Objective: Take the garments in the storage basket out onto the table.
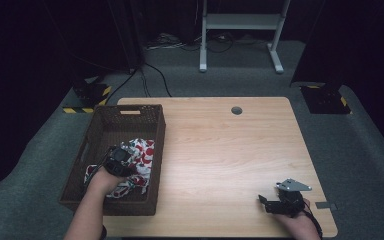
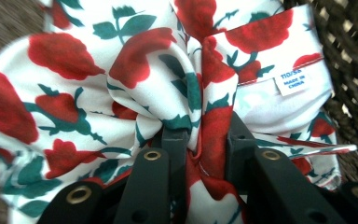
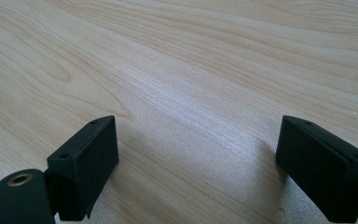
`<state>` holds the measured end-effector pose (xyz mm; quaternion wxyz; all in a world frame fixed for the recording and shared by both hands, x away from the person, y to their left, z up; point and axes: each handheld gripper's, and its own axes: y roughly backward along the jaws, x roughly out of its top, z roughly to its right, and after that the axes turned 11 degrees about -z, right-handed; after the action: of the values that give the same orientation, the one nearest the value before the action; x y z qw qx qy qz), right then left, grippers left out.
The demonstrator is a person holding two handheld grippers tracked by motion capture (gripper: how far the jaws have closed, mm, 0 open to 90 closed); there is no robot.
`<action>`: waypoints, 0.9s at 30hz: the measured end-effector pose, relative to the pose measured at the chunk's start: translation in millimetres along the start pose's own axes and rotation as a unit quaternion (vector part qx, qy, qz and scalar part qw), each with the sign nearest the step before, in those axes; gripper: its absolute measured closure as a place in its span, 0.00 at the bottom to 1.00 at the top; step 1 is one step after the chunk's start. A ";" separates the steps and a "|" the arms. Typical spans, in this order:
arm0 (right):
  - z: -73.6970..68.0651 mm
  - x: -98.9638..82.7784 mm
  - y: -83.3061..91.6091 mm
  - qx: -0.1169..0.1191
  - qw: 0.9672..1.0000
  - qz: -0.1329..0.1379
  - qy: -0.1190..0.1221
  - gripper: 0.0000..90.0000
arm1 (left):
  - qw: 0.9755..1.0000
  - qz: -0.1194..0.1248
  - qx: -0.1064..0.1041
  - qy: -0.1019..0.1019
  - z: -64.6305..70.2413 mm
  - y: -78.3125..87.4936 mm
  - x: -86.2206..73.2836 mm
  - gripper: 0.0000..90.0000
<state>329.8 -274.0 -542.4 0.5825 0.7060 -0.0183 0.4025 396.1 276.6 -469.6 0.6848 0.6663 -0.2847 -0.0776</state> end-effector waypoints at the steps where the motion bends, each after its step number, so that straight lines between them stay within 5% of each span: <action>1: 0.0 0.0 0.0 0.000 1.000 0.000 0.000 0.14 | 1.000 0.007 0.007 0.001 -0.5 3.4 -0.6 0.84; 6: 0.4 0.0 0.1 0.002 1.000 0.001 -0.001 0.14 | 0.998 0.054 0.034 0.003 -1.3 18.3 -5.4 0.84; 14: 1.1 -0.3 0.4 0.006 1.000 0.002 -0.004 0.14 | 0.990 0.123 0.066 0.013 1.7 28.9 -16.5 0.85; 21: 0.3 0.0 0.1 0.002 1.000 0.000 0.000 0.14 | 0.980 0.180 0.088 0.021 2.2 43.4 -21.2 0.85; 27: 0.8 -0.1 0.3 0.004 1.000 0.002 -0.002 0.14 | 0.966 0.235 0.102 0.036 3.2 55.3 -23.8 0.85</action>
<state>330.0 -274.8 -542.3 0.5788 0.7092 -0.0189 0.4021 359.8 290.9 -423.6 0.6218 0.6496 -0.4147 0.1393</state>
